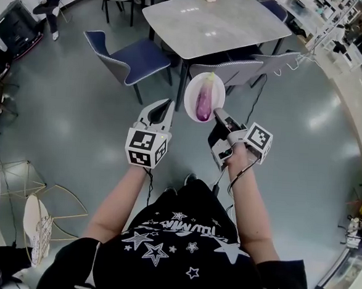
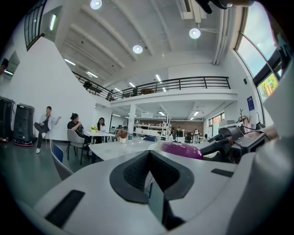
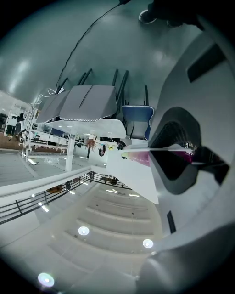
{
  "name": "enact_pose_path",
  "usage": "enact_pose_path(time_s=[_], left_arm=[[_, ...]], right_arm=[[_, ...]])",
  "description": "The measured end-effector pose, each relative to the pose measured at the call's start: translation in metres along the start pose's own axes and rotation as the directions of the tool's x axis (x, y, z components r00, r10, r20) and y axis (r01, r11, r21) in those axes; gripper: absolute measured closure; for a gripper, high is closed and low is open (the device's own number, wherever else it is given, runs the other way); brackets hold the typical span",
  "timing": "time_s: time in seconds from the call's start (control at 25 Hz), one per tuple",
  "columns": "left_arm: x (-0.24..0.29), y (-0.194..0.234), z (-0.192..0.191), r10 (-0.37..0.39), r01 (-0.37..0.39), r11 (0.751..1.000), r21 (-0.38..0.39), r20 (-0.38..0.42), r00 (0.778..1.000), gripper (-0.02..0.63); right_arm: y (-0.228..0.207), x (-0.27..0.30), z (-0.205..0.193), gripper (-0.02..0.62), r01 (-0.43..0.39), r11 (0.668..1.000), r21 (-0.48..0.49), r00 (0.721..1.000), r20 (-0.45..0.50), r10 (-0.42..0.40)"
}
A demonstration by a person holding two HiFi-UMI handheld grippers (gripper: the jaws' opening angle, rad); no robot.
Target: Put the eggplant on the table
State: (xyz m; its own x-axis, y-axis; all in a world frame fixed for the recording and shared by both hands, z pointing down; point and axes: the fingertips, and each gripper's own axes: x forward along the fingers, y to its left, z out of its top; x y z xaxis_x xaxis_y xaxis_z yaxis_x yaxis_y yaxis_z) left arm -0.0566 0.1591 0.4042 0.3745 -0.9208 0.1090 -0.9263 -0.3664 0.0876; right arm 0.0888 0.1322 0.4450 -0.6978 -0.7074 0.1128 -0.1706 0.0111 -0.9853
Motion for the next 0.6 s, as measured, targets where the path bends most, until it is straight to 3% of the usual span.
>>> enact_pose_path(time_s=[0.28, 0.44, 0.6], left_arm=[[-0.004, -0.003, -0.003, -0.013, 0.013, 1.000, 0.013, 0.005, 1.000, 0.598], [-0.007, -0.009, -0.008, -0.017, 0.016, 0.998, 0.062, 0.003, 1.000, 0.598], [0.020, 0.009, -0.004, -0.004, 0.004, 0.998, 0.057, -0.004, 1.000, 0.598]], right_arm=[[0.000, 0.002, 0.001, 0.577, -0.020, 1.000, -0.013, 1.000, 0.000, 0.020], [-0.009, 0.002, 0.002, 0.577, -0.034, 0.999, 0.005, 0.999, -0.001, 0.034], [-0.011, 0.030, 0.020, 0.577, -0.045, 0.999, 0.019, 0.999, -0.009, 0.045]])
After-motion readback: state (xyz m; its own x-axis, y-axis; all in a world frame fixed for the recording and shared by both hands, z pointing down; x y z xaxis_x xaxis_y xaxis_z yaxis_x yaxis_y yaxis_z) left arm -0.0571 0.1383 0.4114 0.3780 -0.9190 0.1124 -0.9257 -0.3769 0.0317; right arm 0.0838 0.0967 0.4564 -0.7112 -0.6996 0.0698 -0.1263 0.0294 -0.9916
